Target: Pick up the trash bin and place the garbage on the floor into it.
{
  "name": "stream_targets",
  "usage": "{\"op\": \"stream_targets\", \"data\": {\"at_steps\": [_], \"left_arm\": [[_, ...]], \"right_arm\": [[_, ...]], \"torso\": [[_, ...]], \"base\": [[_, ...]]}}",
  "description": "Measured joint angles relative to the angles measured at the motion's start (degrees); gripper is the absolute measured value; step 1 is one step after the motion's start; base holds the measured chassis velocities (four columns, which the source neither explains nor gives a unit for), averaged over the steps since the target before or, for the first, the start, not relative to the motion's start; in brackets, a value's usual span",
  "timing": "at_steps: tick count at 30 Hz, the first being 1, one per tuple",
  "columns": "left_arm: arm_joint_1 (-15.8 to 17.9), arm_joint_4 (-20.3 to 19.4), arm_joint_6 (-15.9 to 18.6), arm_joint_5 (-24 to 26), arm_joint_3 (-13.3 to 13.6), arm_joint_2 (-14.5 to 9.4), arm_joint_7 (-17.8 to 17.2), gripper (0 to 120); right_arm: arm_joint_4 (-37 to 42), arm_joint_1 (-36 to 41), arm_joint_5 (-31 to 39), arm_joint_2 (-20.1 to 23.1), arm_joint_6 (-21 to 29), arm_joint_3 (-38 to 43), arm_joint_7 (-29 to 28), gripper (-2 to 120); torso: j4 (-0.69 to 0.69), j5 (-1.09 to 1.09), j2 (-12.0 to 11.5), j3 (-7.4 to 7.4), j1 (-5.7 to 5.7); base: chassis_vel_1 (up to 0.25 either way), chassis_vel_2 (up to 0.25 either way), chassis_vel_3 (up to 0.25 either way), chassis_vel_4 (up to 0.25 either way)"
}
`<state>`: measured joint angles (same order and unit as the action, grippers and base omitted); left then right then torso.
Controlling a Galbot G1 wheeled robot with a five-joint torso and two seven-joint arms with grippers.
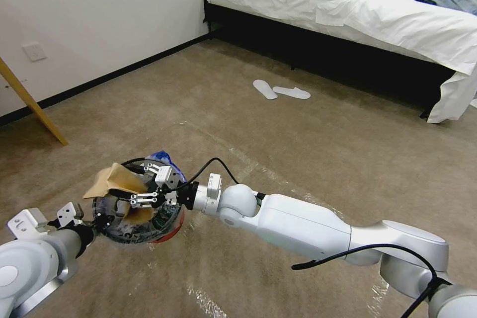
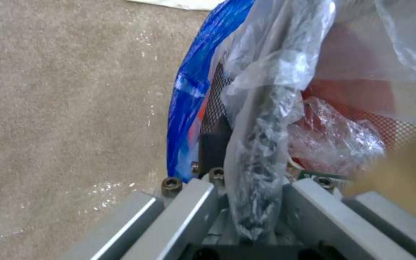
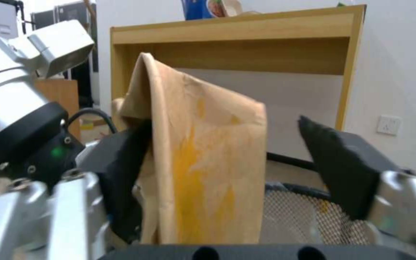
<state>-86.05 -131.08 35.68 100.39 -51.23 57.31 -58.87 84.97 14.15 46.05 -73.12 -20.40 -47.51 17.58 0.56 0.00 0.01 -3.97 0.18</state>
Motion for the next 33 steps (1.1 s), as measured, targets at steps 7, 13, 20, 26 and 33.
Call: {"op": "stream_targets", "data": {"at_steps": [7,13,20,26,33], "left_arm": [[0.3,0.3,-0.1,0.1,-0.1,-0.1,-0.2,0],[0.6,0.9,-0.3,0.6,-0.5,-0.4,-0.5,0],[1.2,1.3,-0.4,1.3,-0.5,-0.8,-0.9,0],[1.2,1.3,-0.4,1.4,-0.5,-0.8,-1.0,0],[1.3,1.1,-0.4,1.3,-0.1,-0.6,-1.0,0]], "right_arm": [[0.1,0.0,-0.9,0.7,-0.6,0.3,-0.1,99],[0.6,-0.3,-0.9,1.5,-0.8,0.6,-0.1,100],[0.6,-1.6,-0.8,2.0,-1.0,0.6,0.0,100],[-1.5,-2.9,-0.4,1.9,-0.4,0.2,2.4,100],[-3.5,-5.3,0.4,0.8,0.4,-1.0,3.7,100]], "torso": [[0.0,0.0,0.0,0.0,0.0],[0.0,0.0,0.0,0.0,0.0],[0.0,0.0,0.0,0.0,0.0],[0.0,0.0,0.0,0.0,0.0],[-0.01,0.0,0.0,0.0,0.0]], "base": [[0.0,0.0,0.0,0.0],[0.0,0.0,0.0,0.0],[0.0,0.0,0.0,0.0],[0.0,0.0,0.0,0.0],[0.0,0.0,0.0,0.0]]}}
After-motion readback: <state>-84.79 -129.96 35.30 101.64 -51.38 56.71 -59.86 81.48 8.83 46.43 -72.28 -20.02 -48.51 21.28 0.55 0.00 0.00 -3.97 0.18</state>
